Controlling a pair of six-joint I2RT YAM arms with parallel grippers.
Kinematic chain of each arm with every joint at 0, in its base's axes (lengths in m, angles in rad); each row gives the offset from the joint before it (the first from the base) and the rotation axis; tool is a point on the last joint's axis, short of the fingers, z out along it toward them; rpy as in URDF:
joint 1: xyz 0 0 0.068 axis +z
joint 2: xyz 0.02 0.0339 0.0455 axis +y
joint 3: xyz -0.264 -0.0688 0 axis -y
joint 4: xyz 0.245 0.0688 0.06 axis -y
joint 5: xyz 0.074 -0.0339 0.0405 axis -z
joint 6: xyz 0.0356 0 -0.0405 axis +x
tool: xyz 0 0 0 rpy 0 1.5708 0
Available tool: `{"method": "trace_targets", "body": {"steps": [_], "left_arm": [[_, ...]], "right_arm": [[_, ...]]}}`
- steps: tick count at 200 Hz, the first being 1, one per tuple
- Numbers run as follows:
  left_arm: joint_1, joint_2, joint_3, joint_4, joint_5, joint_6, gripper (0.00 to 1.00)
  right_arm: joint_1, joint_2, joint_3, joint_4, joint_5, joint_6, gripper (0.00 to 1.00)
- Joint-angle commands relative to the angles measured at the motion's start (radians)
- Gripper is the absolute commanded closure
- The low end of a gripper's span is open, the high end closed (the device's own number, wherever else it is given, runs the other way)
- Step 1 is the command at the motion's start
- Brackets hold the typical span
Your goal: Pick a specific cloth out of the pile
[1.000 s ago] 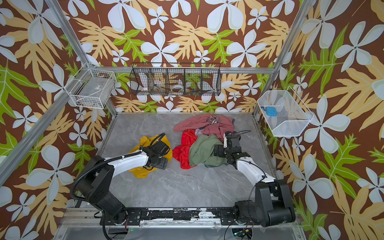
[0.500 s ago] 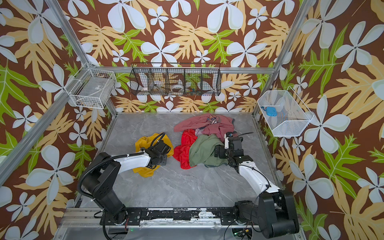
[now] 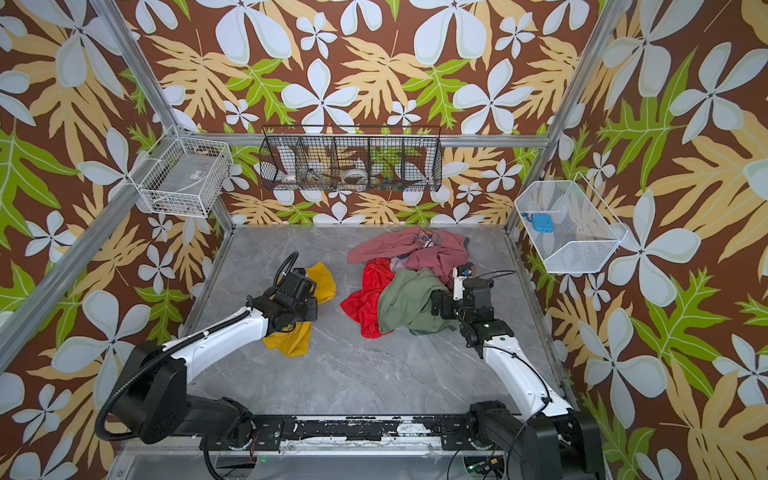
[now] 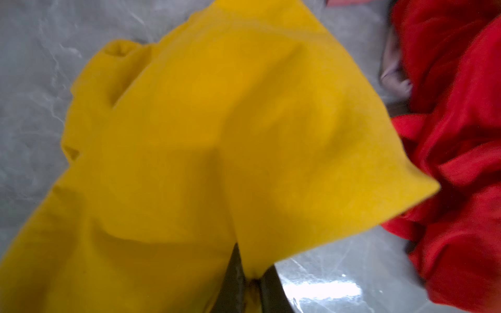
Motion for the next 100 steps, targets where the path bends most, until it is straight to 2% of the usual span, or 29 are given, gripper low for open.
{"method": "trace_targets", "body": {"steps": [1,37,75,100], "left_arm": [[0.019,-0.045,0.035,0.012,0.056,0.022,1.00],[0.143,-0.155,0.005,0.059,0.184,0.004,1.00],[0.262,-0.216,-0.011,0.002,0.134,0.027,1.00],[0.332,-0.270,0.002,0.019,0.163,0.038,1.00]], "right_arm": [[0.000,-0.012,-0.003,0.009,-0.002,0.012,0.02],[-0.001,-0.027,0.008,0.016,-0.002,0.024,0.02],[0.000,-0.024,0.020,0.013,-0.008,0.028,0.02],[0.000,-0.025,0.019,0.016,-0.013,0.036,0.03]]}}
